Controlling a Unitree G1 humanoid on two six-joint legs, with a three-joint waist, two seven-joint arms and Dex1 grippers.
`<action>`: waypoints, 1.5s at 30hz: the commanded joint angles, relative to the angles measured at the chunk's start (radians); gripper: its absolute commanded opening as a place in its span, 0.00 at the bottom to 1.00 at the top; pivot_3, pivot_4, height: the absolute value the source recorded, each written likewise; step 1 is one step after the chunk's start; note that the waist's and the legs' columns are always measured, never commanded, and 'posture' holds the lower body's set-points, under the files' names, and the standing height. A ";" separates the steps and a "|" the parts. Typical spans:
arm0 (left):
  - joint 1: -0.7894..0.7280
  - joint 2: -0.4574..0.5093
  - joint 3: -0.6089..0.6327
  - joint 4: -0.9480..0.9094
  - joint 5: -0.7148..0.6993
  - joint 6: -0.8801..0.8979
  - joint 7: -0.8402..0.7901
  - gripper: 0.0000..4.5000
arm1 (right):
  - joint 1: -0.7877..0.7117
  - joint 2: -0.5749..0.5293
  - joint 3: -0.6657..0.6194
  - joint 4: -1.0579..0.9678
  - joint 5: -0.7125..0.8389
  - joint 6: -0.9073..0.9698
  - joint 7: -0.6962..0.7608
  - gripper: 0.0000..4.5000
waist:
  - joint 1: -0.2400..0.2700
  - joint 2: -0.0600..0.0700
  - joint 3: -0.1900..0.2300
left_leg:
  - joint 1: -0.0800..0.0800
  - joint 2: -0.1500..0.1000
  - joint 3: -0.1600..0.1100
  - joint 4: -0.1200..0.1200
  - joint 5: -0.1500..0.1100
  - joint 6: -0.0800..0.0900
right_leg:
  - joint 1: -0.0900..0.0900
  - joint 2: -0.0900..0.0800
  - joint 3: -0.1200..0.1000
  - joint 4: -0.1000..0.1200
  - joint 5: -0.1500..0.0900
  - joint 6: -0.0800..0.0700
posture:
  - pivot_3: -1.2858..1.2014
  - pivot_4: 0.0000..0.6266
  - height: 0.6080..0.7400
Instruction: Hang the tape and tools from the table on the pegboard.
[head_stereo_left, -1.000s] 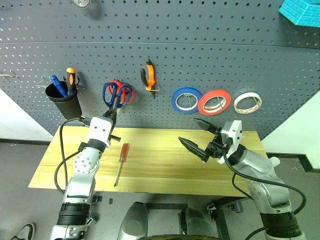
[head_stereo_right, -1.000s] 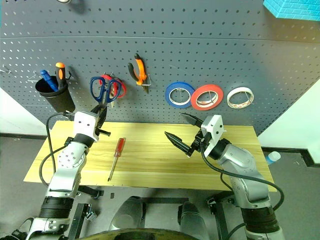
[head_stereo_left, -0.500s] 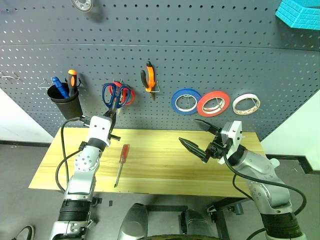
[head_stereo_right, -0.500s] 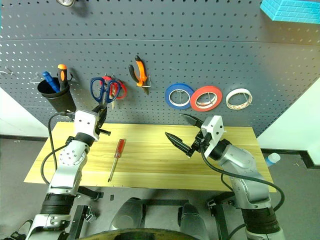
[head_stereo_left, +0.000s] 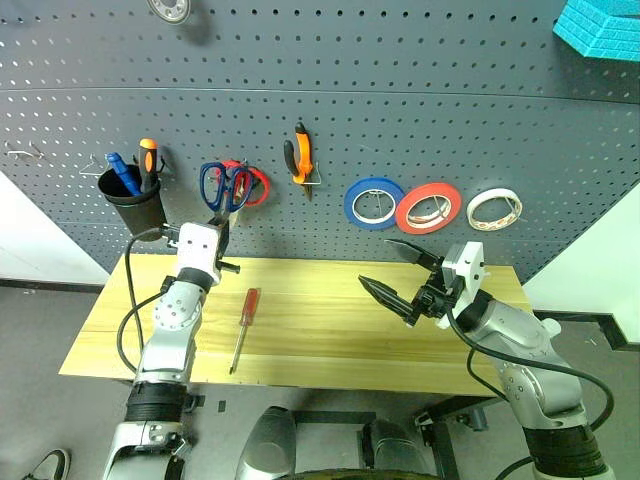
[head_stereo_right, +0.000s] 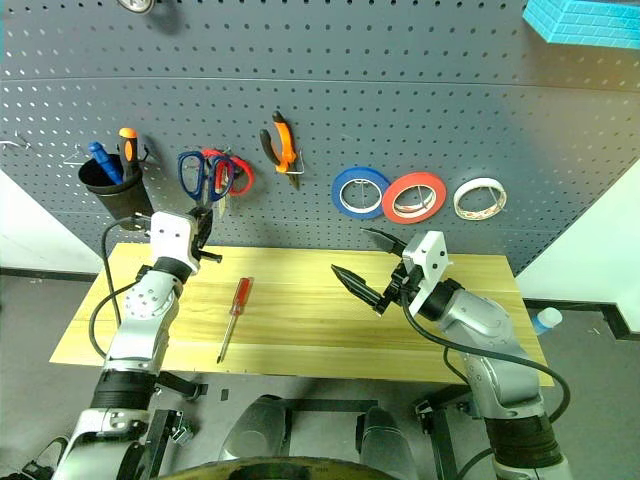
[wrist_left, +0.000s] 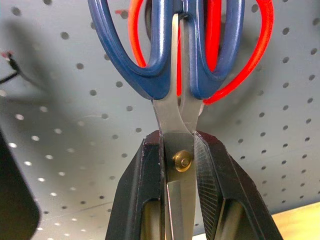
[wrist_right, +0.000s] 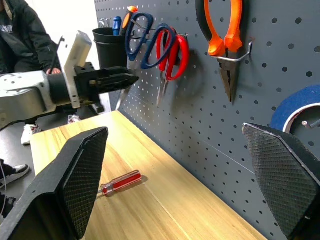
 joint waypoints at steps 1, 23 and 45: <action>-0.041 -0.006 0.001 0.009 0.000 -0.014 0.012 0.12 | -0.001 -0.008 -0.014 -0.039 0.007 -0.005 -0.003 1.00 | -0.002 0.000 0.000 | 0.000 0.000 0.000 0.000 0.000 0.000 | 0.000 0.000 0.000 0.000 0.000 0.000 | 0.65 0.10 0.52; 0.135 0.026 -0.007 -0.119 -0.033 -0.014 -0.066 1.00 | 0.013 -0.006 -0.012 -0.052 0.014 -0.009 -0.008 1.00 | -0.004 0.001 -0.001 | 0.000 0.000 -0.001 0.000 0.000 0.000 | -0.001 0.000 0.000 0.001 0.000 0.000 | 0.65 0.11 0.52; 0.084 0.069 0.055 -0.063 -0.203 0.700 -0.116 1.00 | 0.031 -0.106 0.110 -0.083 -0.030 0.125 0.046 1.00 | -0.023 0.000 -0.001 | 0.000 0.000 -0.007 0.000 0.003 -0.006 | 0.000 0.000 -0.005 0.004 0.000 -0.001 | 0.65 0.13 0.52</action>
